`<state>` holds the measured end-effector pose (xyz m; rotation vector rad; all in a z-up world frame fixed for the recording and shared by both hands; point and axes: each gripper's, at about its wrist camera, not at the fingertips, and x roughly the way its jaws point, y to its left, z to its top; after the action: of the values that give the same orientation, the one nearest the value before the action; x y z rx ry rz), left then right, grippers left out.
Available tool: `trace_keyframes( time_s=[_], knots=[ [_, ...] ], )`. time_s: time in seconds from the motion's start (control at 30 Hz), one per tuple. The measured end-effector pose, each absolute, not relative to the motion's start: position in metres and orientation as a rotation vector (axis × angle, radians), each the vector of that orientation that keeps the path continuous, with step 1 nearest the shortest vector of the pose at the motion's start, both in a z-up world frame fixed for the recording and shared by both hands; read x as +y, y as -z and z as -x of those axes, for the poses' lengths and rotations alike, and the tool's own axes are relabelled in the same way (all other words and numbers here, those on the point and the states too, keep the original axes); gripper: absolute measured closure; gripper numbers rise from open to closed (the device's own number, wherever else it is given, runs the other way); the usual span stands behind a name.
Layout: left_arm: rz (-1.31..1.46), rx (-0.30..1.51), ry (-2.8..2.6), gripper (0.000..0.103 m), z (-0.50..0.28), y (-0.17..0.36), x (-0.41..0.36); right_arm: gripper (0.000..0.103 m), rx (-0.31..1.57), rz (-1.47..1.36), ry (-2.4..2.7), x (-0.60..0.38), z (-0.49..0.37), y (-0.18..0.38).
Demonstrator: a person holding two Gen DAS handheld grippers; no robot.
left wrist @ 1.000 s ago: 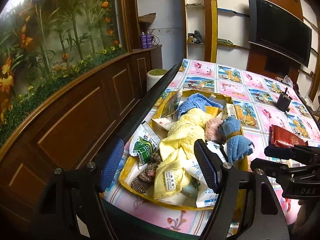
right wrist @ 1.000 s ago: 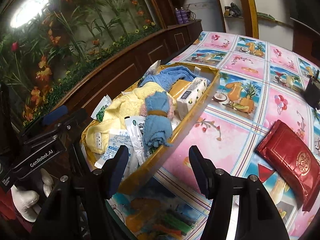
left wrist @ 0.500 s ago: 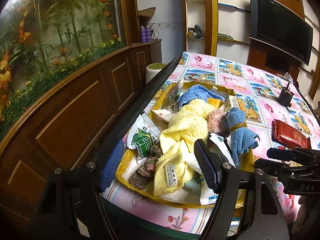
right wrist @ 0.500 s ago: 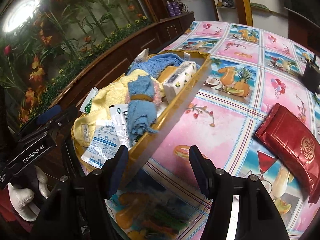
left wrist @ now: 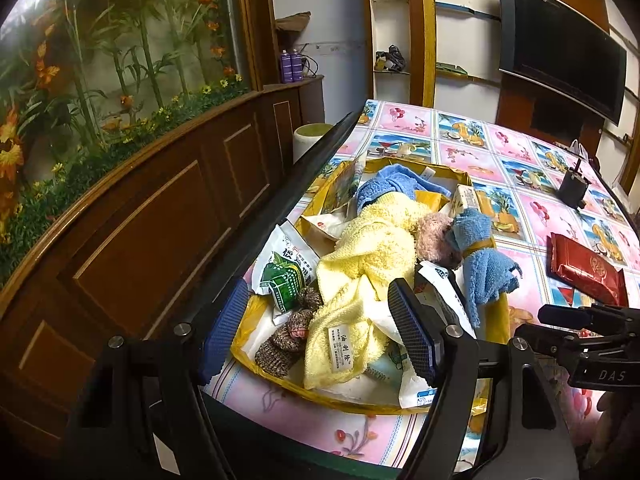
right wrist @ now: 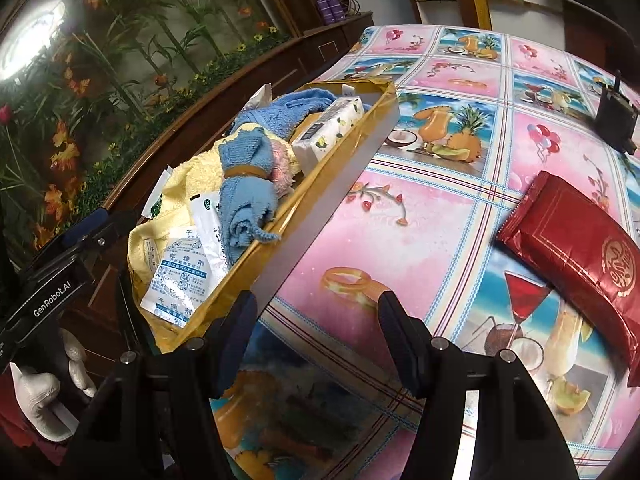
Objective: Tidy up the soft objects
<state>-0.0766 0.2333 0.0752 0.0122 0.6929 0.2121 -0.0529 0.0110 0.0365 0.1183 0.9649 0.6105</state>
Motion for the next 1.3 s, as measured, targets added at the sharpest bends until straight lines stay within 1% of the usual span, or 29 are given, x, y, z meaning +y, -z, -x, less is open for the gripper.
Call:
trace_keyframes(
  time_s=[0.37,0.53,0.67,0.7,0.73,0.77,0.8,0.87,1.0,1.3],
  knots=[
    [-0.039,0.665,-0.225,0.030,0.086,-0.081,0.222,0.040,0.960,-0.155,-0.610,-0.005,0.059,-0.033],
    [-0.049,0.588,-0.253,0.030,0.097,-0.093,0.213,0.040,0.955,-0.179,-0.607,-0.013,0.061,-0.031],
    [-0.025,0.463,-0.304,0.030,0.114,-0.109,0.210,0.040,0.938,-0.176,-0.631,-0.012,0.067,-0.033],
    [-0.007,0.416,-0.315,0.028,0.122,-0.115,0.210,0.040,0.931,-0.170,-0.636,-0.012,0.069,-0.034],
    [0.013,0.381,-0.315,0.017,0.128,-0.119,0.211,0.040,0.922,-0.164,-0.641,-0.011,0.071,-0.036],
    [0.038,0.352,-0.303,0.011,0.134,-0.124,0.212,0.040,0.914,-0.160,-0.646,-0.011,0.073,-0.037],
    [0.082,0.327,-0.274,0.000,0.139,-0.127,0.215,0.040,0.903,-0.155,-0.654,-0.011,0.076,-0.039],
    [0.162,0.330,-0.235,0.000,0.138,-0.130,0.224,0.040,0.882,-0.144,-0.664,-0.009,0.079,-0.043],
    [0.160,0.473,-0.302,0.000,0.114,-0.129,0.230,0.040,0.854,-0.121,-0.680,-0.005,0.087,-0.047],
    [0.120,0.464,-0.400,0.000,0.120,-0.116,0.228,0.039,0.828,-0.002,-0.708,0.019,0.104,-0.047]
  ],
)
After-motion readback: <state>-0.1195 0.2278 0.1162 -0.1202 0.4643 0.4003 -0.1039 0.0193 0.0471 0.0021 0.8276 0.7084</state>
